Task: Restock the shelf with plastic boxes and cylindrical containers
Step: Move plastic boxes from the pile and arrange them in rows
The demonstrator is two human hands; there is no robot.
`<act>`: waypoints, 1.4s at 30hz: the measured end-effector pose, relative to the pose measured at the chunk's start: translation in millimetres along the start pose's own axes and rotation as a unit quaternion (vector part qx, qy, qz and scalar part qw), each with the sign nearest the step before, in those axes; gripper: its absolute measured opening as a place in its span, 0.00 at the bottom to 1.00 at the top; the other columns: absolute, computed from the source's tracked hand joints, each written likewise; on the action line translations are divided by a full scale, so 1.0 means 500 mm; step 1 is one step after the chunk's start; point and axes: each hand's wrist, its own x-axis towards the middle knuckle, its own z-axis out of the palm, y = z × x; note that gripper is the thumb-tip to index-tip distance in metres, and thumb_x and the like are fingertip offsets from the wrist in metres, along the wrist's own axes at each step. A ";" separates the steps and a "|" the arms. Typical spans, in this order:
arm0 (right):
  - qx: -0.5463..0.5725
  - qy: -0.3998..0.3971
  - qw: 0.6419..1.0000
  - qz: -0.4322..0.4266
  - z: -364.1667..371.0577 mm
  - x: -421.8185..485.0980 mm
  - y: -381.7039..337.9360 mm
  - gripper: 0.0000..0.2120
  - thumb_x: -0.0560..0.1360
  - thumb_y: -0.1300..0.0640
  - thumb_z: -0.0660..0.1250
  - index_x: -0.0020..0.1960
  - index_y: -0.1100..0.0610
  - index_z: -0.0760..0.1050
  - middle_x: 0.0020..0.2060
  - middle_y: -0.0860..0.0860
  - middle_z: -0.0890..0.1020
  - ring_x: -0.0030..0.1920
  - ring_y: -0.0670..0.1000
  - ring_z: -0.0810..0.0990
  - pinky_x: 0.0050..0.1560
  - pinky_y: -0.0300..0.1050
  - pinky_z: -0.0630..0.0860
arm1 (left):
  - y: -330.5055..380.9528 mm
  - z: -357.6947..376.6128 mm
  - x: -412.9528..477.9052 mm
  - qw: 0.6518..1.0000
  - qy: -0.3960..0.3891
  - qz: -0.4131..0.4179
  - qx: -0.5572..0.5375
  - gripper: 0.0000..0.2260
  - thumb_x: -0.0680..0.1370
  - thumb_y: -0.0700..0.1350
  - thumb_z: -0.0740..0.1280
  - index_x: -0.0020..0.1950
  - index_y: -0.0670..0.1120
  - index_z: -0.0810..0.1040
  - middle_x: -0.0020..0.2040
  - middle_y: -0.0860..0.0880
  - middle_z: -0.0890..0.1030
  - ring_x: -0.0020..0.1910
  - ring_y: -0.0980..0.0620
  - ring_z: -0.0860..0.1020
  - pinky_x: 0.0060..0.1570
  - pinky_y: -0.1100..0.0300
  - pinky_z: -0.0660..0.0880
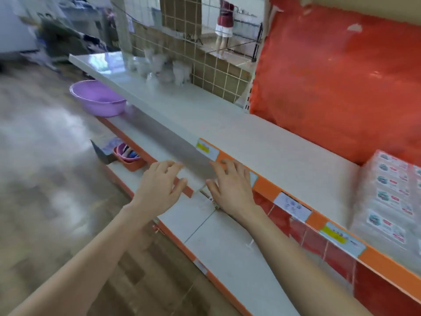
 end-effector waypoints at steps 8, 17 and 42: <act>0.006 -0.042 0.997 -0.062 0.057 0.125 -0.135 0.21 0.79 0.47 0.56 0.70 0.52 0.62 0.68 0.54 0.65 0.67 0.56 0.60 0.64 0.51 0.57 | -0.185 -0.036 -0.005 0.997 0.032 -0.071 0.008 0.18 0.79 0.49 0.61 0.66 0.43 0.72 0.64 0.44 0.74 0.64 0.42 0.69 0.63 0.50 0.66; 0.022 -0.054 0.993 -0.101 0.144 0.321 -0.239 0.21 0.79 0.48 0.55 0.70 0.52 0.62 0.68 0.54 0.66 0.68 0.56 0.60 0.64 0.51 0.58 | -0.349 -0.046 0.071 0.989 0.030 -0.141 -0.001 0.18 0.79 0.50 0.59 0.67 0.45 0.72 0.66 0.45 0.73 0.66 0.44 0.68 0.61 0.51 0.69; 0.034 -0.027 0.996 -0.080 0.304 0.956 -0.493 0.23 0.77 0.49 0.58 0.70 0.54 0.64 0.66 0.56 0.69 0.64 0.58 0.65 0.60 0.51 0.63 | -0.864 -0.148 0.504 0.988 0.008 -0.152 -0.019 0.25 0.74 0.54 0.54 0.64 0.43 0.74 0.63 0.43 0.75 0.62 0.42 0.71 0.59 0.53 0.68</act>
